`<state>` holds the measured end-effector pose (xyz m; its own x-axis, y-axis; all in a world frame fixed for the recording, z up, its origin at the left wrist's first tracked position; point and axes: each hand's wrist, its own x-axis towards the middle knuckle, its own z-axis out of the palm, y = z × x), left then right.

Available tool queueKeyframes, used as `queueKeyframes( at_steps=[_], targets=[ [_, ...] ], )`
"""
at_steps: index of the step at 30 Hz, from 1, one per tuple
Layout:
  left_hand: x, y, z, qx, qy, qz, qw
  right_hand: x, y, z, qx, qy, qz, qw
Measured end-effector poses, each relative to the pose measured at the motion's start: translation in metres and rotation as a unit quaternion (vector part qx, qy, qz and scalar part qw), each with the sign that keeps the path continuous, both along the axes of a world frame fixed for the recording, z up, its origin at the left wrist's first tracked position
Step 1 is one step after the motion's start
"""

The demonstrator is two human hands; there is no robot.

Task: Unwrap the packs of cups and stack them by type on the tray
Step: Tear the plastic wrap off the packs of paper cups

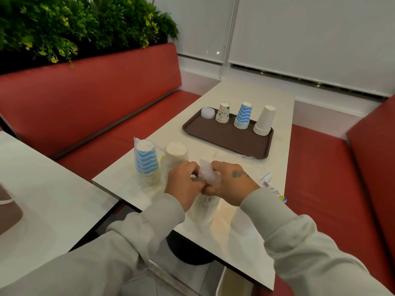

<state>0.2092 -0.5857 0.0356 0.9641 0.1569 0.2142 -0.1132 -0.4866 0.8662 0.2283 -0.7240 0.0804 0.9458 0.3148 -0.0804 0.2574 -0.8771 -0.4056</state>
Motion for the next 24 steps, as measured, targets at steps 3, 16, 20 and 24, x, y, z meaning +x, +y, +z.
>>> queueKeyframes(
  at_steps=[3,16,20,24],
  targets=[
    [-0.002,0.001,-0.003,0.015,-0.028,-0.002,1.000,0.003,0.000,0.002,-0.002,0.016,0.003,1.000],
    [-0.006,0.010,-0.010,-0.068,0.019,0.050,0.996,-0.003,-0.010,-0.001,0.051,0.041,0.020,0.998],
    [-0.007,0.008,-0.009,-0.086,0.038,0.054,0.994,-0.004,-0.010,-0.001,0.064,0.046,0.021,0.997],
    [-0.007,0.009,-0.006,-0.088,0.062,0.027,0.994,-0.004,-0.012,-0.005,0.059,0.046,0.020,0.997]
  ],
)
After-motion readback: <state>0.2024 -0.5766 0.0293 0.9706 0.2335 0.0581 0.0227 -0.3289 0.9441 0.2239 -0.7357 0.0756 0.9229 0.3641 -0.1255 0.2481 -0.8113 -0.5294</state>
